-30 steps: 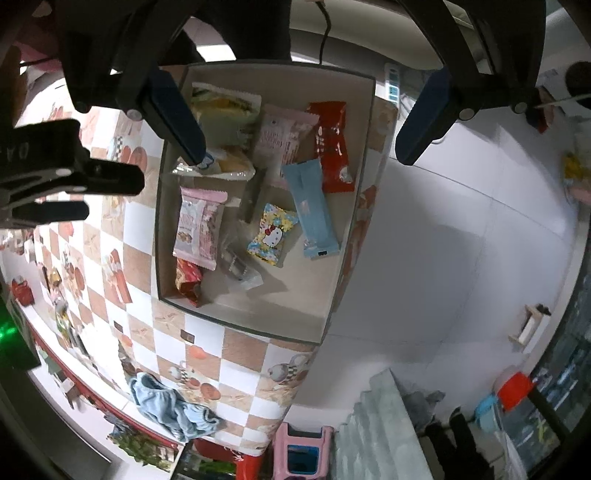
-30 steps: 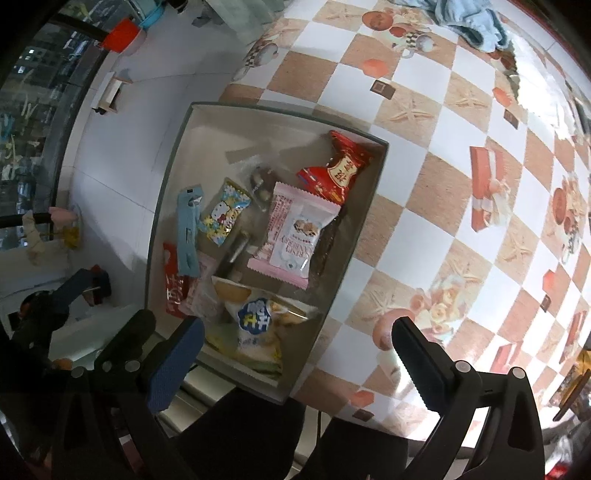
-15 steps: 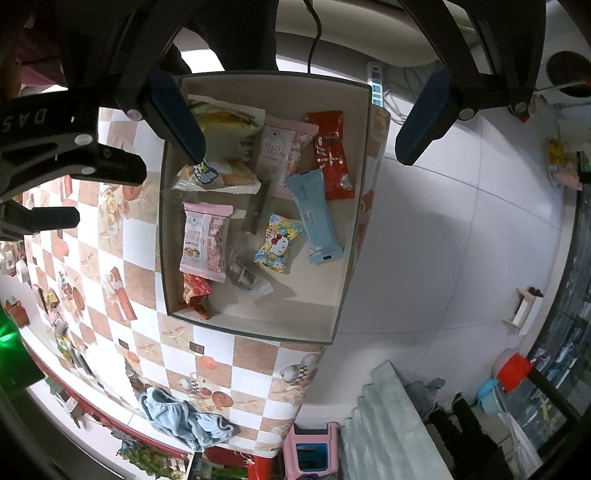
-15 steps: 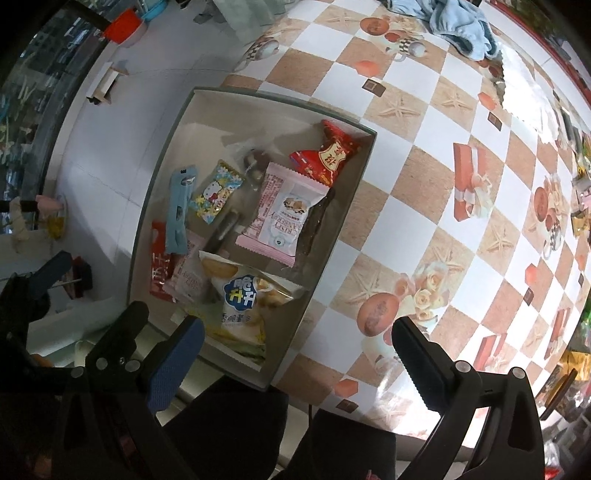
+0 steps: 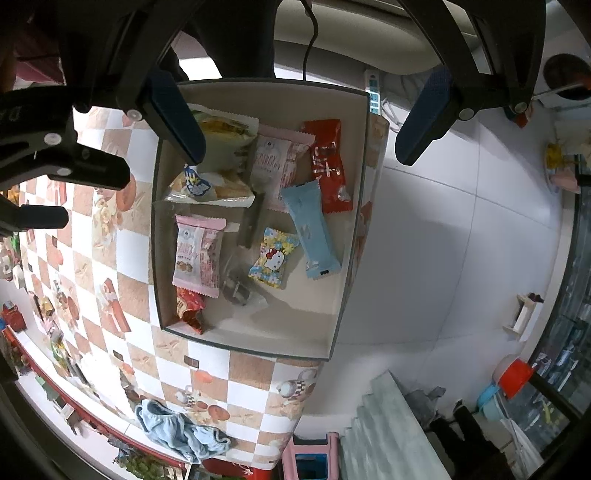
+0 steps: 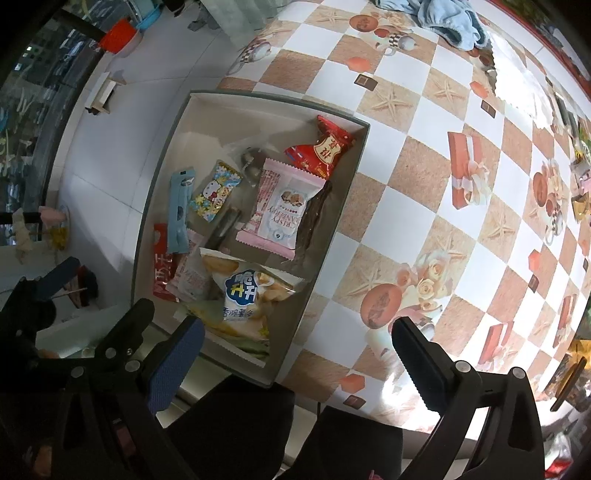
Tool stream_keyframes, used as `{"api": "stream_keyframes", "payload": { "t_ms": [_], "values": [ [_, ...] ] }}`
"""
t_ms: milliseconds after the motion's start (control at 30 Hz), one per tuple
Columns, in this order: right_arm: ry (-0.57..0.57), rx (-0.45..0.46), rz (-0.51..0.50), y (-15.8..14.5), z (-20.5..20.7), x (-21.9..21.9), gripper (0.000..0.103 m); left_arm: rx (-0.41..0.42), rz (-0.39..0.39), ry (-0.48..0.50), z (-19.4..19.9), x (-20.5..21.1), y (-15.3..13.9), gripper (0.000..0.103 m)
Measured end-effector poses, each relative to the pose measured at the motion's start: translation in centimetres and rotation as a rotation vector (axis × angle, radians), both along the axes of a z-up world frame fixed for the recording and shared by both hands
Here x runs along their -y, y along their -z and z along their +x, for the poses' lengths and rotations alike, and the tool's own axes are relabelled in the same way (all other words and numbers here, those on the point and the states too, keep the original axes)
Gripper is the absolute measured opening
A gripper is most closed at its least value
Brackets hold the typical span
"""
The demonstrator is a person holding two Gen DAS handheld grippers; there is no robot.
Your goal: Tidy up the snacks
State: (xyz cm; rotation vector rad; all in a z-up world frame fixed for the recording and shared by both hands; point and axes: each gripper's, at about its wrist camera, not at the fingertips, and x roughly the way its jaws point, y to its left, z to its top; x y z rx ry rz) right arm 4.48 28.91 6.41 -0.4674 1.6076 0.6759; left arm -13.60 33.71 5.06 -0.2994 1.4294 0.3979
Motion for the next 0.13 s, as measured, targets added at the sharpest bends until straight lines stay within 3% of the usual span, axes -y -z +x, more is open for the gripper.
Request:
{"api": "stream_keyframes", "payload": {
  "t_ms": [133],
  "values": [
    [0.005,0.014,0.019,-0.31,-0.04,0.0,0.102,0.04,-0.031,-0.016,-0.17,-0.55,-0.13,0.103]
  ]
}}
